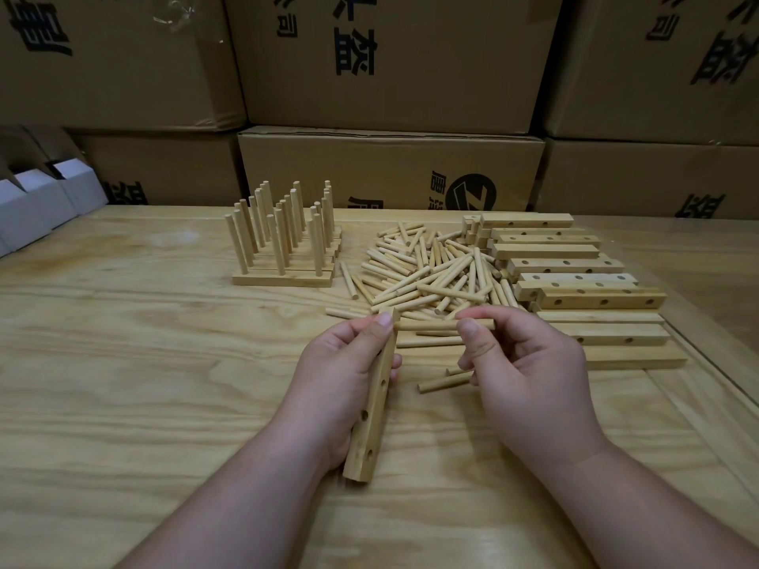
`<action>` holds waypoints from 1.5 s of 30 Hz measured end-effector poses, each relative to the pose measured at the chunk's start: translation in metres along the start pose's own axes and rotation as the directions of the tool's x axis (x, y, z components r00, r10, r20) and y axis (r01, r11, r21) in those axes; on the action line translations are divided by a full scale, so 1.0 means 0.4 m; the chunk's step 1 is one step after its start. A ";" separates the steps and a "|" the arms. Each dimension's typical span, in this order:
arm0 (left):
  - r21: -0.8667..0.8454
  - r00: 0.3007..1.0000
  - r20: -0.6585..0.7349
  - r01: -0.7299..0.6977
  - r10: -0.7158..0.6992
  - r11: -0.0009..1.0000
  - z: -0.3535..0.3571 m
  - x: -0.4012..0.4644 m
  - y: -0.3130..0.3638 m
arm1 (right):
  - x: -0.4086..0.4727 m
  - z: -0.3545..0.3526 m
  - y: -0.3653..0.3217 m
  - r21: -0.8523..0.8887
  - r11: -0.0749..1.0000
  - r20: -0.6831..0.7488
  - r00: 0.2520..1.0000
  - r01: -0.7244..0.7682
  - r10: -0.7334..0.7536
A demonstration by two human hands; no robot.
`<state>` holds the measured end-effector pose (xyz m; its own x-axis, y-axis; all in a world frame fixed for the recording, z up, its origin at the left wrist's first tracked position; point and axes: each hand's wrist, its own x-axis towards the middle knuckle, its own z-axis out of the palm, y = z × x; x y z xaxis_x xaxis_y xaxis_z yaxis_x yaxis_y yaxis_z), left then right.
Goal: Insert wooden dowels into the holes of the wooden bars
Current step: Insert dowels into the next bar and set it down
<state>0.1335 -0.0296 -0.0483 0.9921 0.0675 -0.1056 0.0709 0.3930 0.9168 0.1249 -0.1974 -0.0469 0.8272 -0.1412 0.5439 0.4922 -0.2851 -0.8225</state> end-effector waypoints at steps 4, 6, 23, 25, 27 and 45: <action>0.013 1.000 -0.011 -0.006 0.006 1.000 0.001 0.000 -0.001 | 0.000 0.000 0.001 -0.010 1.000 -0.008 1.000 -0.018 0.018; 0.020 1.000 -0.018 -0.005 0.006 1.000 0.004 0.000 -0.001 | 0.002 -0.001 0.005 -0.016 1.000 -0.008 1.000 -0.025 0.025; 0.015 0.999 0.051 0.000 -0.001 1.000 0.010 -0.008 0.010 | 0.020 -0.019 0.012 -0.330 0.903 0.197 0.955 0.276 -0.220; 0.018 0.999 0.048 -0.002 0.001 1.000 0.010 -0.008 0.008 | 0.021 -0.018 0.014 -0.344 0.904 0.184 0.963 0.253 -0.199; 0.029 0.999 0.040 -0.013 0.012 0.999 0.008 -0.007 0.004 | 0.018 -0.014 0.014 -0.331 0.921 0.167 0.974 0.203 -0.155; 0.132 0.998 0.057 -0.044 0.036 0.990 0.014 -0.014 -0.002 | 0.024 -0.020 0.025 0.040 0.992 -0.116 0.986 -0.118 0.122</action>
<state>0.1285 -0.0354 -0.0465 0.9983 0.0296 -0.0502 0.0406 0.2647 0.9635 0.1356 -0.2093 -0.0485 0.8439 -0.2839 0.4552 0.4014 -0.2287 -0.8869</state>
